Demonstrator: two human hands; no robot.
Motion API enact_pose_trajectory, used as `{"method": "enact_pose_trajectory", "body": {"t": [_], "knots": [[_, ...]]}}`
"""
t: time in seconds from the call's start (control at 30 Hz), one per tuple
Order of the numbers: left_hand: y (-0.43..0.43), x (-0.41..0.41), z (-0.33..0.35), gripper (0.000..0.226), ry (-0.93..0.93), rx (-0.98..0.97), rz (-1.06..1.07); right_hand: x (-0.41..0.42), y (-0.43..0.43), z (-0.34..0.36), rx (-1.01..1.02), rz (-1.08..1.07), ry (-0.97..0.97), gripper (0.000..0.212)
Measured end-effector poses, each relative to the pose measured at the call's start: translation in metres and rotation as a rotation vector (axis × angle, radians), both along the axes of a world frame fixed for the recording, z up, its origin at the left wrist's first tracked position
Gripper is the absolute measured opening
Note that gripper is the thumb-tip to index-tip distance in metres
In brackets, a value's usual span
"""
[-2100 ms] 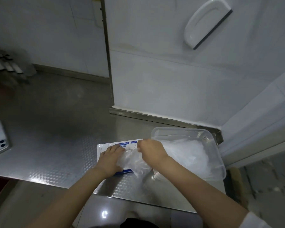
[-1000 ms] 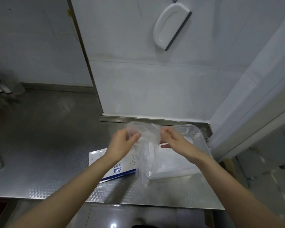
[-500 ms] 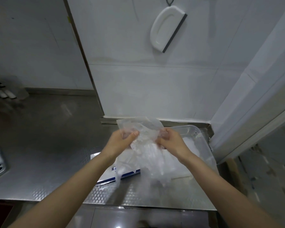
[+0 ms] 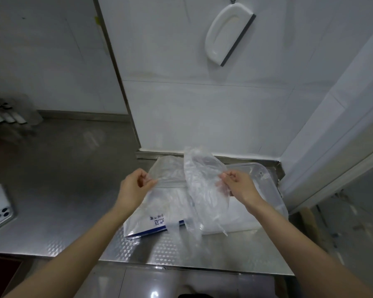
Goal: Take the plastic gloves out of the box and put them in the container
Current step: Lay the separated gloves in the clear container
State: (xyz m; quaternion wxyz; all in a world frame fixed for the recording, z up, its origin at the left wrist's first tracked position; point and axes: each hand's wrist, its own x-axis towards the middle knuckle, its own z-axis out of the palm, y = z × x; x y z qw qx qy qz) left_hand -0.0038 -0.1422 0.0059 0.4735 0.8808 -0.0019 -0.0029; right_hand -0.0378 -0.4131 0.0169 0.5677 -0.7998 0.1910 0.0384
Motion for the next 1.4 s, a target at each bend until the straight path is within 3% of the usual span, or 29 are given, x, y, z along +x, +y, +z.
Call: {"method": "enact_pose_trajectory", "body": {"t": [0.07,0.17,0.27,0.33,0.5,0.63,0.77,0.9,1.0,1.07,1.17,1.3,1.4], "knots": [[0.008,-0.001,-0.012,0.02,-0.095,0.195,-0.019,-0.001,-0.004,-0.003,0.006,-0.015,0.011,0.028],[0.014,-0.003,-0.033,0.036,-0.248,0.549,-0.211,-0.005,-0.004,-0.006,0.006,0.008,0.019,0.025],[0.003,-0.012,-0.048,0.034,-0.156,0.849,-0.421,-0.008,-0.002,-0.008,0.011,0.026,0.027,0.021],[-0.007,-0.018,-0.058,0.024,-0.054,0.837,-0.494,-0.009,-0.002,-0.01,0.006,0.032,0.027,0.02],[-0.016,-0.02,-0.057,0.03,0.199,0.765,-0.62,-0.012,-0.005,-0.011,-0.003,0.027,0.036,0.019],[-0.017,-0.016,-0.055,0.054,0.322,0.832,-0.731,-0.012,-0.005,-0.01,-0.018,0.057,0.047,0.02],[-0.019,0.002,-0.032,0.027,0.421,0.655,-0.685,-0.011,-0.011,0.003,-0.015,0.17,0.01,0.017],[-0.035,0.015,0.02,0.067,0.171,0.22,-0.39,-0.009,-0.024,0.02,-0.027,0.37,0.038,0.018],[-0.058,0.01,0.051,0.092,0.334,-0.193,-0.479,-0.008,-0.029,0.031,0.029,0.526,0.088,0.016],[-0.068,0.005,0.053,0.081,0.463,-0.33,-0.589,-0.007,-0.029,0.035,0.083,0.545,0.087,0.015],[-0.078,-0.006,0.043,0.045,0.561,-0.427,-0.611,-0.005,-0.035,0.033,0.086,0.429,0.028,0.018],[-0.088,-0.012,0.029,0.021,0.522,-0.306,-0.5,-0.005,-0.044,0.032,-0.026,0.276,-0.043,0.025],[-0.093,-0.007,0.025,0.016,0.483,-0.43,-0.403,-0.008,-0.042,0.029,-0.157,0.251,-0.075,0.028]]}}
